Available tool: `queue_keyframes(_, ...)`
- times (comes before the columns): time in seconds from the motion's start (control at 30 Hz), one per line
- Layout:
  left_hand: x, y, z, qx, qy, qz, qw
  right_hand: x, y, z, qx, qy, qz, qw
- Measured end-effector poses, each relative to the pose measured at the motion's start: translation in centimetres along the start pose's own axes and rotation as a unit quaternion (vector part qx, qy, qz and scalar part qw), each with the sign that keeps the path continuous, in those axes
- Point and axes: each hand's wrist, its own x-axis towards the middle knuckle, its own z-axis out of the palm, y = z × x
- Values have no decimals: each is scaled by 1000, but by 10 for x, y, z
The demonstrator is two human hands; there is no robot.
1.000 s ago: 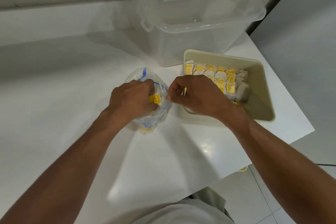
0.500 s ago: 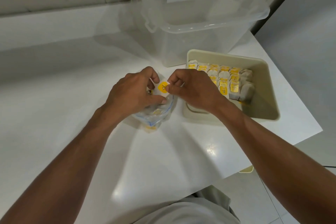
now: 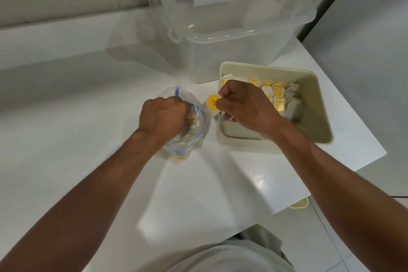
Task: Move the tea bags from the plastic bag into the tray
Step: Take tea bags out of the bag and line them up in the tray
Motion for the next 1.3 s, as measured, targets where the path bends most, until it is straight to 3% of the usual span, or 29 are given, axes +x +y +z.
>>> queue_keyframes(0.27,-3,-10,-7,-26,47,27,998,3,-3,1,-19,4,0,1000)
queue_keyframes(0.6,2,-28,-41,-283,-54,-24,957,6,-8,4,5,-1,1,1000)
queue_keyframes(0.9,6,-26,-40,-269,-65,5,961,5,-7,10,9,-47,-23,999)
queue_keyframes(1.03,4,-27,-45,-411,-66,-55,907,6,-4,13,-26,-41,-61,997)
queue_keyframes(1.1,3,-29,-44,-425,-40,-80,901,6,-5,11,1,-67,-66,996)
queue_keyframes(1.23,5,-32,-42,-409,0,-88,908,-1,-16,3,112,-259,-38,958)
queue_keyframes(1.3,5,-34,-45,-430,-30,-76,899,0,-19,7,133,-252,-38,958)
